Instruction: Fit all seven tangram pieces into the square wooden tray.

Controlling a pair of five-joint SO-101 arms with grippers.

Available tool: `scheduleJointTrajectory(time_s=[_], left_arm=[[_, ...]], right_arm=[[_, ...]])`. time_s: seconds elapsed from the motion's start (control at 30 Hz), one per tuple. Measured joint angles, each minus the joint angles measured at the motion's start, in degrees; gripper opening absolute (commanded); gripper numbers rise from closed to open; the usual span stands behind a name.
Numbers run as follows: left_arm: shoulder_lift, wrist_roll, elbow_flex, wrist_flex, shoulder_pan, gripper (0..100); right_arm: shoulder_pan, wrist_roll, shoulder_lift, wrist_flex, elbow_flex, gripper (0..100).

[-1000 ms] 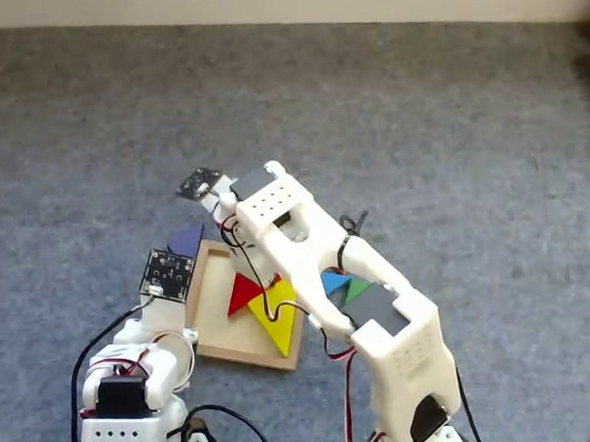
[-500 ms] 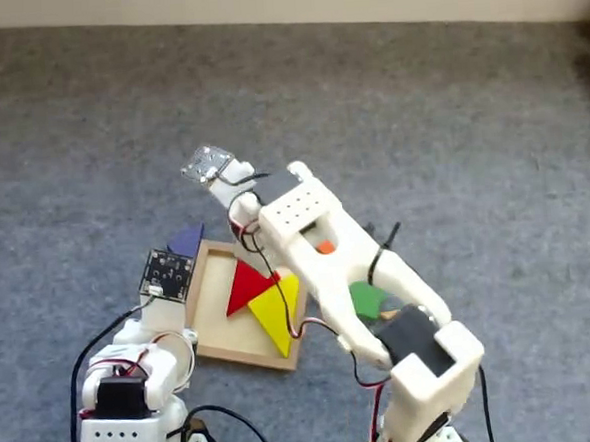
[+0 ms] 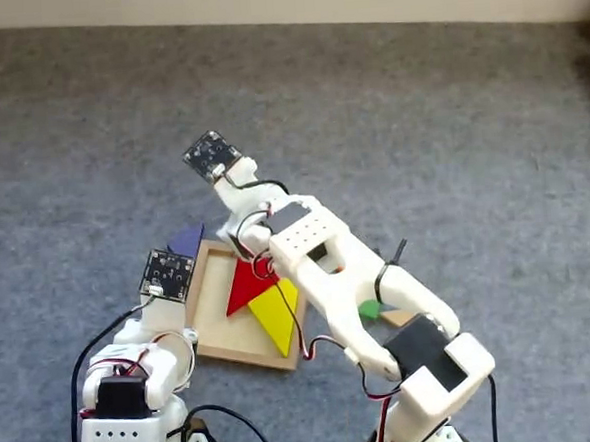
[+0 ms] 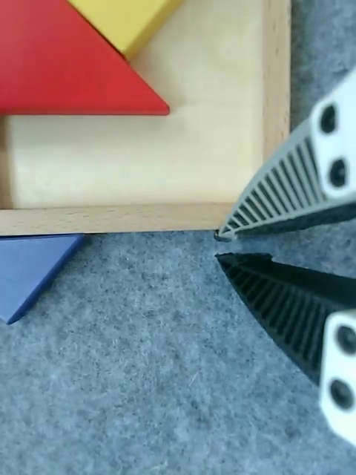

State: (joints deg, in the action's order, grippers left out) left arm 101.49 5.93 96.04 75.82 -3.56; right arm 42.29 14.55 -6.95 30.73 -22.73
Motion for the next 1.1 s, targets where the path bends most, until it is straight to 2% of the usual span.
scheduleJointTrajectory(time_s=[0.43,0.67,1.1], left_arm=[[0.0,0.0,0.0,0.0,0.0,5],[0.0,0.0,0.0,0.0,0.0,5],[0.0,0.0,0.0,0.0,0.0,5]], right_arm=[[-0.1,0.2,-0.8,-2.1,-2.5,9.1],[-1.7,6.5,-4.0,-2.1,-2.5,9.1],[-6.4,6.9,-3.0,3.0,-2.5,9.1]])
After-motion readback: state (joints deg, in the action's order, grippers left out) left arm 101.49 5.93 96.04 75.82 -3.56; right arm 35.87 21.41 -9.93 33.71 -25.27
